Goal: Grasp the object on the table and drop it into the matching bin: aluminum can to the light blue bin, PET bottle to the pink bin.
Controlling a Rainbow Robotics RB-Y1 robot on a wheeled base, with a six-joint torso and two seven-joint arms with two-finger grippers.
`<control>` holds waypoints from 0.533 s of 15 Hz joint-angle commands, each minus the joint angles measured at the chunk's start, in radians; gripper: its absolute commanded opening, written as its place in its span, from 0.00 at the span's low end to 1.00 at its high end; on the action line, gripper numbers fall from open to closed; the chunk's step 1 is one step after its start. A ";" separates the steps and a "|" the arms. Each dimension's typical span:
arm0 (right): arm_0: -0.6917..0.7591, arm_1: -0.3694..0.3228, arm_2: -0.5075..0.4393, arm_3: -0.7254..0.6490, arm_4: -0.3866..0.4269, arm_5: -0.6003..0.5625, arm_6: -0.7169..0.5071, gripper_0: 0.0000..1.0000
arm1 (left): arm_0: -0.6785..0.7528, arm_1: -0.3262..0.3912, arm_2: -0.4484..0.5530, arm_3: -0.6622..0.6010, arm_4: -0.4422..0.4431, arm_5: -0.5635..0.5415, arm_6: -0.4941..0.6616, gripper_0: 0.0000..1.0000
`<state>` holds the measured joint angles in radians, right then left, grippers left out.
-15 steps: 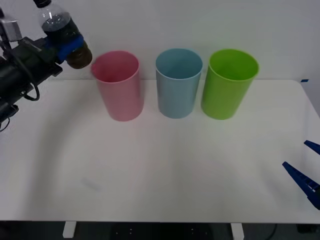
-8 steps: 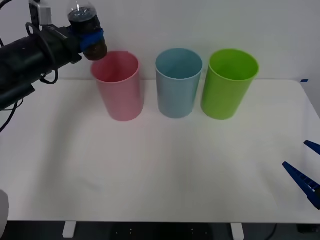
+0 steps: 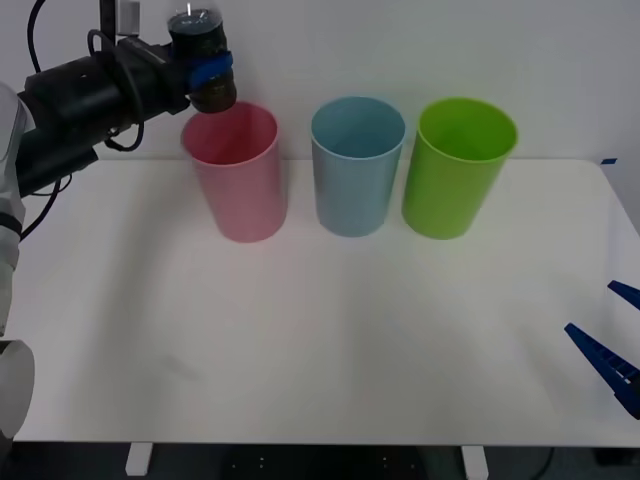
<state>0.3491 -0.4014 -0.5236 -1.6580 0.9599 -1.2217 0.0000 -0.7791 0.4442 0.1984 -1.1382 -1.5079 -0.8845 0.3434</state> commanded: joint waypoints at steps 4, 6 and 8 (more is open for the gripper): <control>0.000 0.000 0.000 0.000 0.000 0.000 0.000 1.00 | 0.000 -0.028 -0.001 0.000 -0.001 0.030 -0.003 0.69; 0.000 0.000 0.000 0.000 0.000 0.000 0.000 1.00 | 0.000 -0.038 -0.002 0.000 -0.001 0.035 -0.004 1.00; 0.000 0.000 0.000 0.000 0.000 0.000 0.000 1.00 | 0.000 -0.042 -0.002 0.000 -0.001 0.035 -0.006 1.00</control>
<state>0.3490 -0.4014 -0.5236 -1.6580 0.9599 -1.2217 0.0000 -0.7793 0.4033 0.1964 -1.1381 -1.5095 -0.8499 0.3378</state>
